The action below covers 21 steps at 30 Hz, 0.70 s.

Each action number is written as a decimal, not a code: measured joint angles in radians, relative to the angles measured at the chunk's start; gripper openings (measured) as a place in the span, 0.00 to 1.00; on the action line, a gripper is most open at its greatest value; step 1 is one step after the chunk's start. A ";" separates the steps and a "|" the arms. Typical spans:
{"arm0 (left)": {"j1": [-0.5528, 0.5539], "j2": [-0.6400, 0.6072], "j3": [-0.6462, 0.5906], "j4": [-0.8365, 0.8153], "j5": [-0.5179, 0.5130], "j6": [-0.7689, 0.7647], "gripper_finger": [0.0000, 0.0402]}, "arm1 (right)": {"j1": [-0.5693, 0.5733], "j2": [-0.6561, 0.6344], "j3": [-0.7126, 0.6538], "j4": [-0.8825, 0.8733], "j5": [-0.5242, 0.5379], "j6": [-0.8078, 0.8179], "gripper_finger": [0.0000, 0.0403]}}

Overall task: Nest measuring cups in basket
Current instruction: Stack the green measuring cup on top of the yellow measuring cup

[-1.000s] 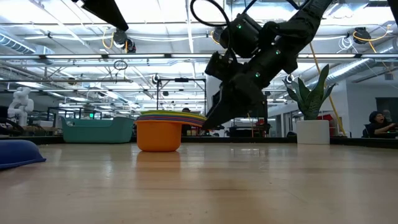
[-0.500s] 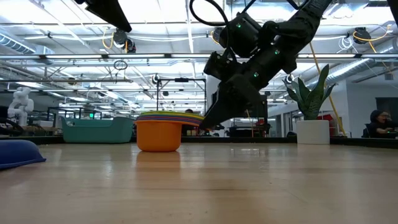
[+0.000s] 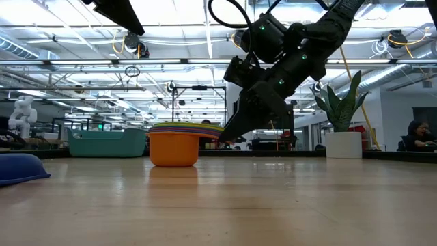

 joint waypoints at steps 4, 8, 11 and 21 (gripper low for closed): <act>0.000 0.000 0.000 0.001 0.000 -0.002 0.23 | 0.000 0.000 0.000 0.002 0.001 -0.001 0.33; 0.000 0.000 0.000 0.003 0.010 -0.011 0.23 | 0.000 -0.002 0.000 0.006 -0.002 0.002 0.40; 0.000 0.000 0.000 0.014 0.047 -0.017 0.23 | 0.000 -0.006 0.000 0.013 -0.002 0.011 0.46; -0.027 0.007 0.000 0.229 0.202 0.113 0.23 | 0.072 -0.008 0.000 0.027 0.240 0.045 0.57</act>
